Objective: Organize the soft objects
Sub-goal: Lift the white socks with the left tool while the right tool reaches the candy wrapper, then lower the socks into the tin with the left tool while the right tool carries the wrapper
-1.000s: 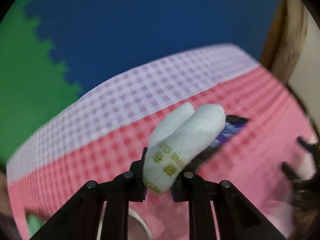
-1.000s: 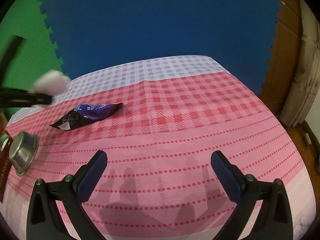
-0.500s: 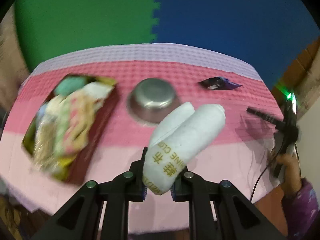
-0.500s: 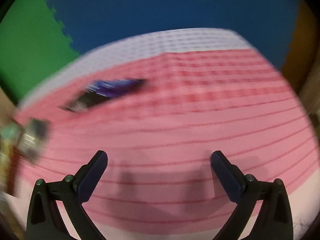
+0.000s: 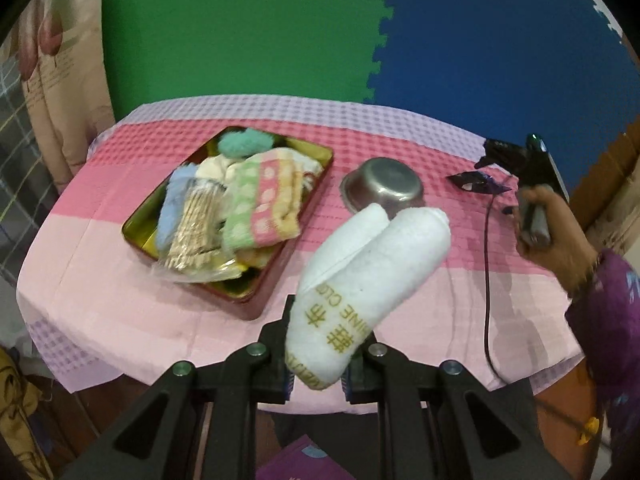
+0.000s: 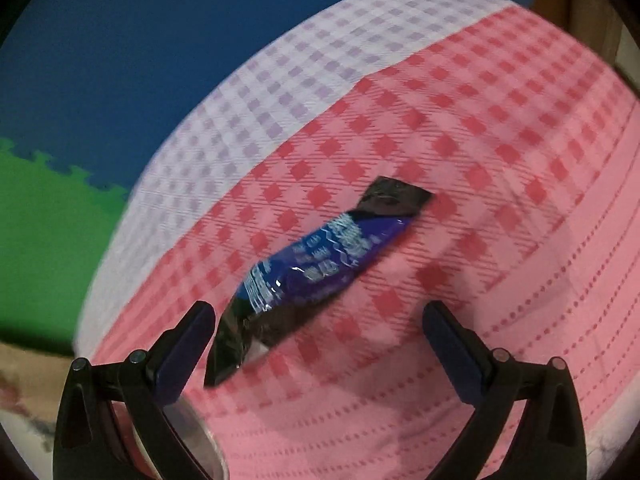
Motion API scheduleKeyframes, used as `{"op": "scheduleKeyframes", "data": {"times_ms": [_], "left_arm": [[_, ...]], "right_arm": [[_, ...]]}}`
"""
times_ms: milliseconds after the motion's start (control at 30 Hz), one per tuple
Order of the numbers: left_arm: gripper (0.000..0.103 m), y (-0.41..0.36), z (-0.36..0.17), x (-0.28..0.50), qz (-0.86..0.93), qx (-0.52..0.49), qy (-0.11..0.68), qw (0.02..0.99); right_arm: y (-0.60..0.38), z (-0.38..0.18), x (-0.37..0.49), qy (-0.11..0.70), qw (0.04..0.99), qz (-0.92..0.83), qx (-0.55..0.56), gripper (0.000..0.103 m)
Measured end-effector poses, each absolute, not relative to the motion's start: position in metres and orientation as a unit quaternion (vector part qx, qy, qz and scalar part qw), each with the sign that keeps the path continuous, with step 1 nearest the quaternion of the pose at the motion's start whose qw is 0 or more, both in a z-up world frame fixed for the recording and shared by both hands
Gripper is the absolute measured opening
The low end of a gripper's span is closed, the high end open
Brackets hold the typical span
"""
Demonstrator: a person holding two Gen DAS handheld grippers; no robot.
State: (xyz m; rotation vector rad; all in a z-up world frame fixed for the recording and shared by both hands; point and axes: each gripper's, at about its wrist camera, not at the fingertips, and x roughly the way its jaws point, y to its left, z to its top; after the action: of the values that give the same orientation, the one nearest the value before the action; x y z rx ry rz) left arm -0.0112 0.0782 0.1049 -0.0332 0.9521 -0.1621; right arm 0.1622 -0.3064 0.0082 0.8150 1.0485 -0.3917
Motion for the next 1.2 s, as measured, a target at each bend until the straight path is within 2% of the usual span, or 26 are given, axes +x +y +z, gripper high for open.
{"op": "scheduleKeyframes", "data": {"times_ms": [133, 200, 233, 267, 333, 667, 867, 1200], "left_arm": [[0.017, 0.090, 0.101, -0.015, -0.069, -0.014, 0.458, 0.886], [0.017, 0.098, 0.101, -0.017, -0.067, -0.014, 0.457, 0.887], [0.017, 0.100, 0.102, -0.019, -0.065, -0.015, 0.455, 0.888], [0.017, 0.104, 0.103, -0.020, -0.060, -0.016, 0.453, 0.889], [0.017, 0.113, 0.105, -0.022, -0.052, -0.024, 0.449, 0.892], [0.018, 0.173, 0.116, -0.020, 0.017, -0.056, 0.434, 0.899], [0.019, 0.190, 0.124, 0.013, 0.032, -0.037, 0.413, 0.909], [0.019, 0.181, 0.098, 0.103, 0.034, -0.046, 0.438, 0.897]], "right_arm": [[-0.278, 0.006, 0.197, 0.515, 0.794, -0.183, 0.266, 0.103], [-0.268, 0.006, 0.201, 0.506, 0.812, -0.157, 0.245, 0.097], [-0.265, 0.007, 0.200, 0.502, 0.820, -0.146, 0.233, 0.078], [-0.261, 0.010, 0.198, 0.499, 0.829, -0.134, 0.216, 0.052], [-0.259, 0.014, 0.191, 0.498, 0.833, -0.075, 0.227, 0.037], [-0.262, 0.026, 0.084, 0.470, 0.838, 0.025, 0.277, 0.035], [-0.231, 0.053, 0.039, 0.452, 0.840, 0.085, 0.289, 0.035], [-0.142, 0.092, 0.053, 0.451, 0.833, 0.192, 0.254, 0.035]]}}
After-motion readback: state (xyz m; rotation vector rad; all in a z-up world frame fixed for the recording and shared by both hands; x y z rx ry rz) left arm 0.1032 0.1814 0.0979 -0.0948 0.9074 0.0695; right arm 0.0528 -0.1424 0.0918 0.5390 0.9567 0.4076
